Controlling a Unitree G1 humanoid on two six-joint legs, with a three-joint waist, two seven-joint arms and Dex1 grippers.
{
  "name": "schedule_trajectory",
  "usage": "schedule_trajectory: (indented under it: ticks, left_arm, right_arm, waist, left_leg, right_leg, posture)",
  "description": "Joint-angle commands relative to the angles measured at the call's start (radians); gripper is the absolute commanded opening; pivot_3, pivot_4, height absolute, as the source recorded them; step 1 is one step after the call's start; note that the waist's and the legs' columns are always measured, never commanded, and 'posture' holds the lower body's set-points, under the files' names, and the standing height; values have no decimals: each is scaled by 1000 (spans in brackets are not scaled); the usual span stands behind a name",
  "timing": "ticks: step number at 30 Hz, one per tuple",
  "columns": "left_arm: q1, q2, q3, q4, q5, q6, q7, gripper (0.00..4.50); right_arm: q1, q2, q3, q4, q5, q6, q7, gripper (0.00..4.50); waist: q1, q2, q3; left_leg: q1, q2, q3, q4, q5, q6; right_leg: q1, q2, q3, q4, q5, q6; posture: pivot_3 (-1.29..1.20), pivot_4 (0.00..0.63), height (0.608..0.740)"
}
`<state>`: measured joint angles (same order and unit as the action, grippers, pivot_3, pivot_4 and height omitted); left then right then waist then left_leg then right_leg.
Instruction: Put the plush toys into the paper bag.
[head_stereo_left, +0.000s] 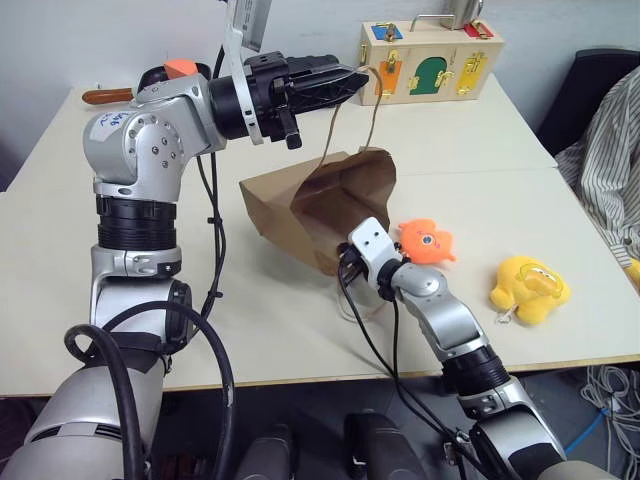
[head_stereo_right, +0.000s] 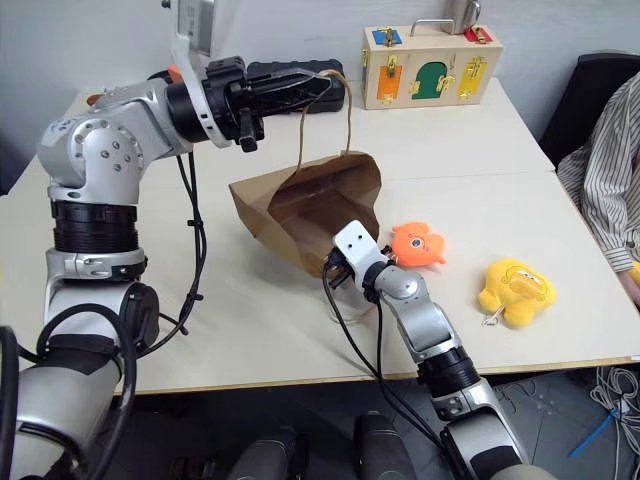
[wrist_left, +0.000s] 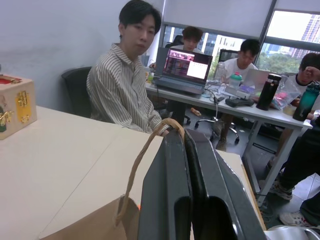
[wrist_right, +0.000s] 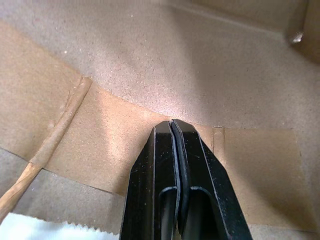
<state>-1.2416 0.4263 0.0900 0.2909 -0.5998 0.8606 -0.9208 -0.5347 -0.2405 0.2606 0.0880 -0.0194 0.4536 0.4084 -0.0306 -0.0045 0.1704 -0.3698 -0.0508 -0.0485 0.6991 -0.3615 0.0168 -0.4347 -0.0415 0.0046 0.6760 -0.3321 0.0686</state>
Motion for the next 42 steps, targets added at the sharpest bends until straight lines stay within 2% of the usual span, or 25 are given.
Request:
schedule_trajectory:
  ticks: [1, 7, 12, 14, 16, 17, 18, 20, 22, 24, 30, 41, 42]
  left_arm:
    - [37, -16, -14, -91, -37, 23, -14, 0]
    - [140, -62, -55, -153, -2, -13, 32, 0]
    - [156, -53, -81, -153, 16, -48, 9, 0]
    - [157, -49, -85, -152, 18, -55, 1, 0]
    - [158, -47, -86, -152, 16, -54, -1, 0]
    - [161, -46, -87, -156, 15, -53, -3, 0]
    - [162, -44, -88, -159, 14, -53, -4, 0]
    - [168, -42, -91, -166, 13, -52, -7, 0]
    - [175, -42, -94, -172, 13, -53, -9, 0]
    - [179, -43, -96, -177, 13, -54, -8, 0]
    - [186, -48, -101, -188, 12, -59, -3, 0]
    - [187, -47, -98, -193, 11, -53, 4, 0]
    - [188, -48, -97, -194, 11, -52, 6, 0]
  right_arm:
    - [33, 0, -29, -23, 7, 60, -6, 43]
    - [51, 2, -82, -249, 90, 138, 33, 43]
    - [64, -1, -179, -500, 221, 310, 44, 43]
    - [63, -16, -229, -582, 267, 385, 36, 43]
    - [62, -38, -362, -669, 337, 505, 15, 43]
    - [67, -68, -419, -695, 351, 546, 12, 420]
    - [69, -90, -453, -711, 361, 574, 8, 589]
    - [103, -196, -494, -713, 342, 578, 28, 1236]
    - [186, -345, -497, -678, 286, 516, 77, 1924]
    - [247, -425, -481, -645, 266, 467, 100, 2587]
    - [308, -420, -428, -571, 261, 401, 94, 4486]
    - [204, -342, -273, -328, 153, 240, 39, 4486]
    - [197, -338, -268, -302, 145, 225, 36, 4315]
  waist:
    - [1, 0, 0]
    - [0, 0, 0]
    - [-1, 0, 0]
    - [1, 0, 0]
    - [3, 0, 0]
    - [4, 0, 0]
    - [8, 0, 0]
    - [14, 0, 0]
    - [25, 0, 0]
    - [29, 0, 0]
    - [21, 0, 0]
    - [26, 0, 0]
    - [27, 0, 0]
  left_leg:
    - [0, 0, 0, 0, 0, 0]
    - [-1, 0, 0, 0, 0, 0]
    - [-5, 0, 1, 0, 0, 0]
    - [-5, 0, 1, -1, 0, -1]
    - [-5, -1, 1, -1, 0, -1]
    - [-5, -1, 1, -1, 0, 0]
    - [-5, -1, 1, 0, 0, 0]
    - [-6, -2, 1, 0, 0, 0]
    - [-6, -3, 1, -1, 0, 0]
    - [-6, -3, 1, -1, 0, 1]
    - [-5, -3, 3, -1, 0, 1]
    - [-5, -3, 2, 0, 0, 0]
    - [-5, -3, 2, 0, 0, 0]
  right_leg:
    - [0, 0, 0, 1, 0, 0]
    - [-2, 0, 0, 1, 0, 0]
    - [-9, 0, 1, 4, 0, 0]
    - [-9, 0, 1, 4, 0, 0]
    - [-9, 0, 1, 4, 0, 0]
    - [-9, 0, 1, 3, 0, 0]
    - [-9, -1, 1, 3, 0, 0]
    - [-9, -2, 1, 3, 0, 0]
    - [-8, -2, 2, 3, 0, 0]
    - [-8, -2, 2, 2, 0, 0]
    - [-9, -1, 5, 3, 0, 0]
    - [-9, -1, 4, 3, 0, 0]
    - [-9, -1, 4, 3, 0, 0]
  posture:
    - [0, 150, 740]
    - [0, 150, 740]
    - [0, 150, 740]
    - [0, 150, 740]
    - [0, 150, 740]
    - [0, 150, 740]
    - [0, 150, 740]
    - [0, 150, 740]
    - [0, 150, 740]
    - [0, 150, 740]
    - [0, 150, 740]
    - [0, 150, 740]
    - [0, 150, 740]
